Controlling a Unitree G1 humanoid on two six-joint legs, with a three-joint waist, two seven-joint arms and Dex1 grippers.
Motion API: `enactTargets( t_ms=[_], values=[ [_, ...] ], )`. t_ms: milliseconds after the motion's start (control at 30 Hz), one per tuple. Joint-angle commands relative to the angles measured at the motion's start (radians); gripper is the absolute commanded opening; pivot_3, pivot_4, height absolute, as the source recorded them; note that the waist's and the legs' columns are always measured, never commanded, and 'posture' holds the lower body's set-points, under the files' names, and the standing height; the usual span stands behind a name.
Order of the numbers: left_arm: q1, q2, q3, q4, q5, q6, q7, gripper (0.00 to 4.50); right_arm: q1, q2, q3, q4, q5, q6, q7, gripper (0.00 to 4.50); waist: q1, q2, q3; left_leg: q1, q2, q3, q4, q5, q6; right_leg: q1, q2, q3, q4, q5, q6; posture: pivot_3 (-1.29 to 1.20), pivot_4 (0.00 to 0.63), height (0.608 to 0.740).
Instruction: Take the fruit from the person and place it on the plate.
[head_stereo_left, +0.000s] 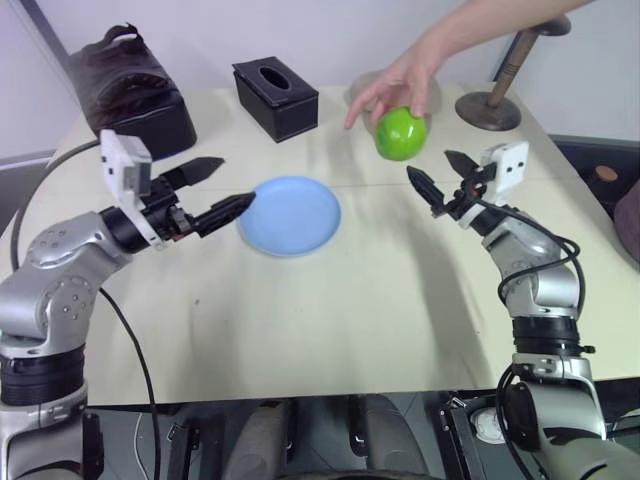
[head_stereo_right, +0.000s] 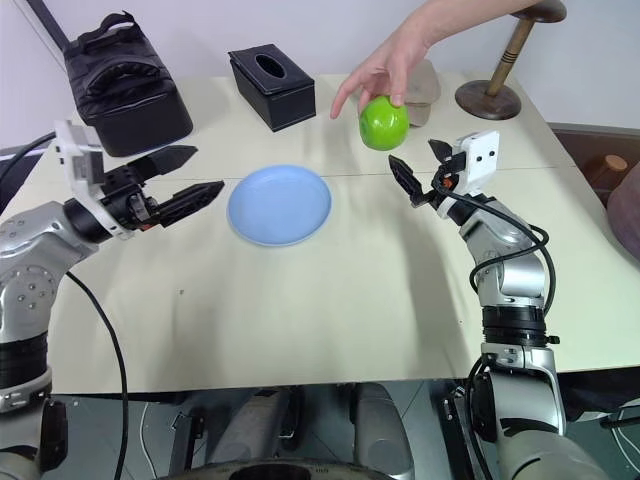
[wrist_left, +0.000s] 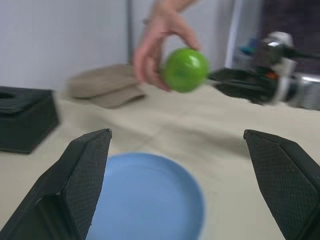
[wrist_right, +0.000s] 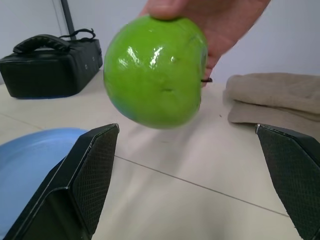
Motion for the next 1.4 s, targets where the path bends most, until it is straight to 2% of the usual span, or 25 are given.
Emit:
enactTargets(
  t_ms=[33,333,733,833,867,900,1167,1267,1400],
  values=[
    [-0.054,0.007,-0.025,0.023,0.017,-0.019,-0.028,4.43,-0.020,-0.003,-0.017,-0.089,0.031,0.027,-0.011,4.50,0.000,0.000,0.000,0.000,0.000,0.000,0.000,0.000,0.000,0.000,0.000,0.000,0.000,0.000,0.000,0.00,0.150,0.740],
    [-0.102,-0.050,-0.085,0.079,0.079,-0.063,-0.039,4.43,-0.138,0.046,0.011,0.007,0.038,0.058,0.010,4.50,-0.001,0.000,0.000,0.000,0.000,0.000,0.000,0.000,0.000,0.000,0.000,0.000,0.000,0.000,0.000,0.00,0.150,0.740],
    [-0.066,-0.067,-0.055,0.039,0.091,-0.066,-0.003,4.43,-0.258,0.086,0.034,0.207,-0.006,-0.003,0.045,4.50,-0.001,0.000,0.000,0.000,0.000,0.000,0.000,0.000,0.000,0.000,0.000,0.000,0.000,0.000,0.000,0.00,0.150,0.740],
    [-0.054,-0.067,-0.050,0.026,0.090,-0.063,0.006,4.50,-0.267,0.092,0.029,0.220,-0.002,-0.016,0.048,3.59,-0.001,0.000,0.000,0.000,0.000,0.000,0.000,0.000,0.000,0.000,0.000,0.000,0.000,0.000,0.000,0.00,0.150,0.740],
    [-0.052,-0.067,-0.048,0.023,0.089,-0.062,0.008,4.50,-0.269,0.094,0.028,0.222,-0.002,-0.018,0.049,3.08,-0.002,0.000,0.000,0.000,0.000,0.000,-0.001,0.000,0.000,0.000,0.000,0.000,0.000,0.000,0.000,0.00,0.150,0.740],
    [-0.049,-0.066,-0.047,0.020,0.088,-0.061,0.010,4.50,-0.269,0.095,0.027,0.222,-0.001,-0.018,0.049,2.97,-0.002,0.000,0.000,0.000,0.000,0.000,0.000,0.000,0.000,0.000,0.000,0.000,0.000,0.000,0.000,0.00,0.150,0.740],
    [-0.040,-0.050,-0.037,0.023,0.092,-0.054,0.015,4.50,-0.257,0.095,0.048,0.205,-0.004,0.026,0.062,2.96,-0.001,0.000,0.000,0.000,0.000,0.000,0.000,0.000,0.000,0.000,0.000,0.000,0.000,0.000,0.000,0.00,0.150,0.740],
    [0.008,-0.026,-0.004,0.025,0.095,-0.045,0.025,4.50,-0.197,0.107,0.199,0.175,-0.089,0.042,0.137,2.96,-0.008,0.000,0.000,0.000,0.000,0.000,-0.001,0.000,0.000,-0.001,0.000,0.000,0.000,0.000,0.000,0.00,0.150,0.740],
    [0.133,0.006,0.036,-0.017,0.102,-0.026,0.044,4.50,-0.203,0.214,0.275,0.194,-0.113,0.033,0.135,2.96,-0.025,0.001,0.000,0.000,0.001,0.000,-0.003,0.000,0.000,-0.002,0.001,0.001,0.001,0.000,0.000,0.00,0.150,0.740]
  ],
)
